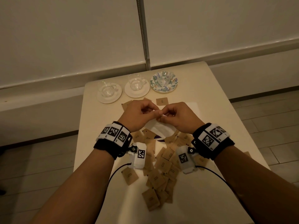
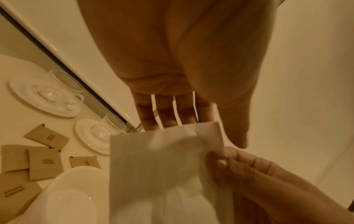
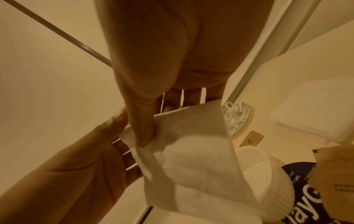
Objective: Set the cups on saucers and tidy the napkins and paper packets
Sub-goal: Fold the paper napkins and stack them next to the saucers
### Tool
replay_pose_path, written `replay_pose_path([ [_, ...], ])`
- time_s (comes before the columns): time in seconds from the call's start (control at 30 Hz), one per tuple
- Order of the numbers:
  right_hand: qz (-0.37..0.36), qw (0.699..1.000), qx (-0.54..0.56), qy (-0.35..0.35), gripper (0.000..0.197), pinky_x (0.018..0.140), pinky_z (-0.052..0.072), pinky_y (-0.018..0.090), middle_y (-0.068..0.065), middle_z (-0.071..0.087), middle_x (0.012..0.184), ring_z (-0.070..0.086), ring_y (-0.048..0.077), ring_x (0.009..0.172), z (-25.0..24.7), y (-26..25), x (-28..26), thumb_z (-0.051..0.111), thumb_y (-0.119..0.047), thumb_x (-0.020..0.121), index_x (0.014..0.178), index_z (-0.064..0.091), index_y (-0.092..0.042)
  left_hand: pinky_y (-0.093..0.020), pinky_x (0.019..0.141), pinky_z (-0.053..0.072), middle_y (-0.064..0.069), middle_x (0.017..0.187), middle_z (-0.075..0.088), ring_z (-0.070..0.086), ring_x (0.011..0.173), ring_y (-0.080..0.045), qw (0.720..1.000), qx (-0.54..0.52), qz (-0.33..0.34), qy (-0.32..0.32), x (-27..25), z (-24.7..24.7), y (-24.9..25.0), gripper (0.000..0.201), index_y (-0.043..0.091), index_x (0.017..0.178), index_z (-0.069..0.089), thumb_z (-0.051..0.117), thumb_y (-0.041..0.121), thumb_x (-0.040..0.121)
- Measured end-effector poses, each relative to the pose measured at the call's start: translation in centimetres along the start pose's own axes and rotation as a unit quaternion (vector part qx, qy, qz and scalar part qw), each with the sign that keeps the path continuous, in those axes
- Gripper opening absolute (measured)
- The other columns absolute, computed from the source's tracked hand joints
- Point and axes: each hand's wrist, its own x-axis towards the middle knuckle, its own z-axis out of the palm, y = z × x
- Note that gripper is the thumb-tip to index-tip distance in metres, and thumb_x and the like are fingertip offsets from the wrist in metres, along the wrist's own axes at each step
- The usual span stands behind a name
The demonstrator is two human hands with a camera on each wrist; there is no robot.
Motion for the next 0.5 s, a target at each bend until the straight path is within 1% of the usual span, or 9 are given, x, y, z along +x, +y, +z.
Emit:
replay_pose_path([
  [0.07,0.006,1.000,0.006,-0.004,0.008,0.060,0.042,0.009,-0.003,0.070,0.072,0.058,-0.005,0.060,-0.2,0.1,-0.1,0.076,-0.014,0.083,0.087,0.075,-0.007,-0.015,0.065,0.046,0.007,0.071,0.064,0.057,0.067,-0.006,1.000,-0.003,-0.001,-0.001,-0.1,0.1,-0.1,0.010,0.018,0.086,0.074,0.079,0.025,0.081],
  [0.17,0.022,1.000,0.014,-0.011,0.013,0.057,0.042,0.010,0.001,0.071,0.073,0.057,-0.003,0.058,-0.3,0.3,0.0,0.078,-0.019,0.082,0.088,0.075,-0.007,-0.021,0.068,0.049,0.001,0.076,0.070,0.063,0.072,-0.010,1.000,-0.011,0.001,-0.009,-0.2,0.2,0.1,0.003,0.015,0.084,0.074,0.075,0.018,0.085],
  [0.3,0.018,1.000,0.002,-0.005,0.012,0.058,0.042,0.009,-0.007,0.069,0.071,0.057,-0.004,0.060,-0.5,0.7,-0.2,0.073,-0.023,0.087,0.086,0.075,-0.011,-0.026,0.072,0.052,-0.005,0.081,0.072,0.065,0.076,-0.014,1.000,-0.018,0.002,-0.012,-0.1,0.2,0.2,0.004,0.017,0.083,0.073,0.073,0.017,0.087],
  [0.4,0.032,0.999,-0.005,0.005,0.017,0.061,0.046,0.018,0.000,0.071,0.075,0.059,0.004,0.065,-0.9,1.2,-0.2,0.071,-0.029,0.088,0.085,0.075,-0.014,-0.032,0.075,0.053,-0.004,0.083,0.072,0.066,0.078,-0.016,1.000,-0.019,-0.006,-0.006,0.0,0.2,0.2,0.008,0.022,0.080,0.073,0.072,0.021,0.088],
  [0.43,0.036,0.999,-0.009,0.006,0.017,0.061,0.046,0.020,0.001,0.071,0.075,0.059,0.006,0.065,-1.1,1.4,-0.2,0.071,-0.031,0.088,0.084,0.075,-0.015,-0.033,0.076,0.054,-0.004,0.083,0.072,0.066,0.078,-0.016,1.000,-0.015,-0.007,-0.002,0.1,0.2,0.2,0.008,0.023,0.080,0.073,0.071,0.022,0.088],
  [0.5,0.046,0.999,-0.008,0.004,0.016,0.061,0.046,0.020,0.003,0.072,0.075,0.059,0.006,0.064,-1.5,2.0,-0.4,0.071,-0.031,0.088,0.084,0.076,-0.016,-0.031,0.076,0.053,-0.003,0.084,0.073,0.065,0.077,-0.013,1.000,-0.006,-0.005,0.014,0.3,0.1,0.1,0.008,0.022,0.080,0.073,0.071,0.023,0.088],
])
